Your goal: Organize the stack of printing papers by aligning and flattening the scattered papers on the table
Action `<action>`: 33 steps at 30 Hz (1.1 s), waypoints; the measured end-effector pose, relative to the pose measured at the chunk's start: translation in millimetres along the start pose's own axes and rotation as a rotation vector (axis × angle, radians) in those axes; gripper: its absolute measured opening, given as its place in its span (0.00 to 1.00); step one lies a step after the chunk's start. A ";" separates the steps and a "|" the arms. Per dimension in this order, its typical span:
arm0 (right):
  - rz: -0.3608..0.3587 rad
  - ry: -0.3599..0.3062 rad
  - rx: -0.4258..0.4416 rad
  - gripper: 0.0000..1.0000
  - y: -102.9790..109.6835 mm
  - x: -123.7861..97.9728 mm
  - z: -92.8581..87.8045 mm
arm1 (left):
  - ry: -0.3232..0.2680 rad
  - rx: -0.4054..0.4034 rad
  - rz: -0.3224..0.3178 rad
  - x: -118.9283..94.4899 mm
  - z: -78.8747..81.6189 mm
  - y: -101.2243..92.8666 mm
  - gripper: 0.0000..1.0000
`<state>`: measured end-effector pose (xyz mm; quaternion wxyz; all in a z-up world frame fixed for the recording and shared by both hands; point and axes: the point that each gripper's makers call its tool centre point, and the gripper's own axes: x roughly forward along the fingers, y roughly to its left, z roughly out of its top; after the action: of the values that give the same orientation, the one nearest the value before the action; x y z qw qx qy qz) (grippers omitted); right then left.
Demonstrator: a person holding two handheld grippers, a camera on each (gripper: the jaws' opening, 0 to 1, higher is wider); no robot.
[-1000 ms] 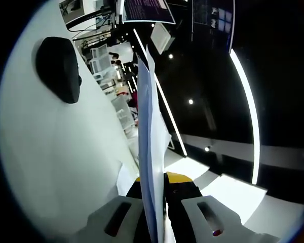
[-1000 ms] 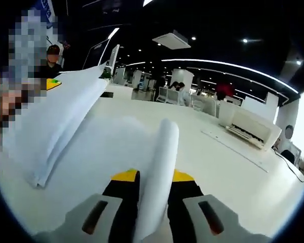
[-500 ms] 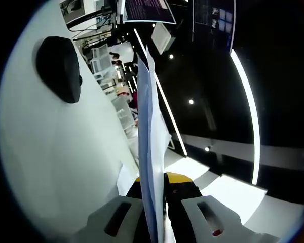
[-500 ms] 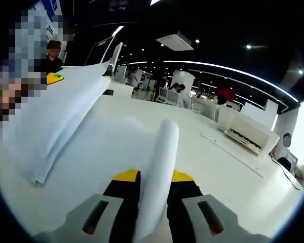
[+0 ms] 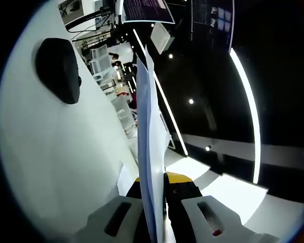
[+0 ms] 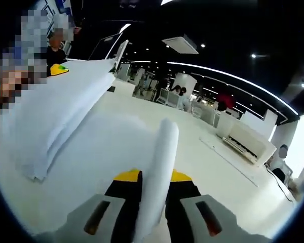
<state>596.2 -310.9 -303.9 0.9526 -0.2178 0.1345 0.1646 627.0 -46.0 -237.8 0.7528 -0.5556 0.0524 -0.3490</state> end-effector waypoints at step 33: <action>-0.026 0.000 -0.109 0.10 0.7 0.3 2.8 | -0.004 0.000 -0.003 -0.6 0.3 -1.4 0.06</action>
<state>596.7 -308.9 -301.9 0.9414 -0.2710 0.1223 0.1595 626.0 -45.5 -236.6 0.7525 -0.5562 0.0500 -0.3492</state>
